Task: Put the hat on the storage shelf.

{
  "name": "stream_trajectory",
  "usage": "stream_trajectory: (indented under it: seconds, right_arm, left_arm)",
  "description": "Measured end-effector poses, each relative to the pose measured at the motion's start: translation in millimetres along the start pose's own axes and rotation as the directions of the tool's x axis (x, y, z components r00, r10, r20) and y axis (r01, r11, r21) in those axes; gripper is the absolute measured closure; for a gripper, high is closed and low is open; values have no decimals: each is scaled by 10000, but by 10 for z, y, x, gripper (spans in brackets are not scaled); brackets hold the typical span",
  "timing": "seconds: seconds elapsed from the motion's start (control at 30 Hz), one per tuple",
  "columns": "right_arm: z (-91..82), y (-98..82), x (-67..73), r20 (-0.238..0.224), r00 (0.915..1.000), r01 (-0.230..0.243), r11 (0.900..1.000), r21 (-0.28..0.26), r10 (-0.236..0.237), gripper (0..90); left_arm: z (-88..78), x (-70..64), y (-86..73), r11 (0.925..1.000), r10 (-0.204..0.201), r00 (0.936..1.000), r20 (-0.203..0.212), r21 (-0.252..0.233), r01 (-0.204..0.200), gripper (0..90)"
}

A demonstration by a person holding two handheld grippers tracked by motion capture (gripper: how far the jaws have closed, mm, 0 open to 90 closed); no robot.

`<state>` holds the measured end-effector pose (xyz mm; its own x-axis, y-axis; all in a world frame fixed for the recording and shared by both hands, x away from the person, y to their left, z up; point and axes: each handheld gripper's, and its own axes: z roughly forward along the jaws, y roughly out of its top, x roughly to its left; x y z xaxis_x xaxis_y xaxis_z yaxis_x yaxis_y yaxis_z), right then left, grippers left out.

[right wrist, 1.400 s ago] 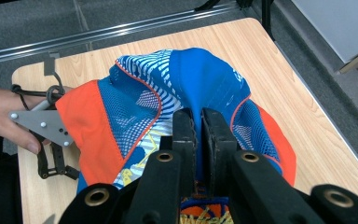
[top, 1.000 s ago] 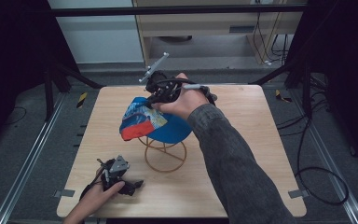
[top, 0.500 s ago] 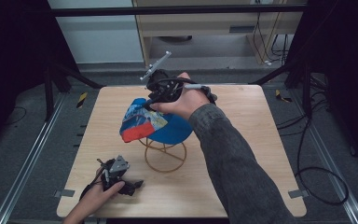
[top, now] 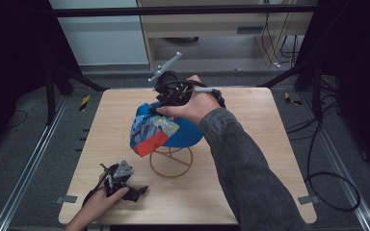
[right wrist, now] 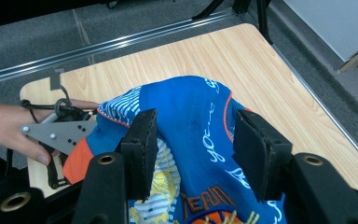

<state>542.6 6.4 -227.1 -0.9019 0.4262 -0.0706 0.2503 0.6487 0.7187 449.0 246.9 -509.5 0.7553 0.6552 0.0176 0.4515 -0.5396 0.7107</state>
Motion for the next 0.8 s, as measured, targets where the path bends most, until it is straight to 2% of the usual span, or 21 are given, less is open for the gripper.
stream_trajectory:
  seconds: [0.47,0.8]
  right_arm:
    - [-111,-81,19,53,10000,-31,9999,-166,32,492]
    - [-245,-173,-1,261,9993,-273,9985,-473,286,467]
  left_arm:
    - [0,0,0,10000,2,10000,-2,2,-2,0]
    - [-1,1,0,10000,2,10000,6,9,-2,0]
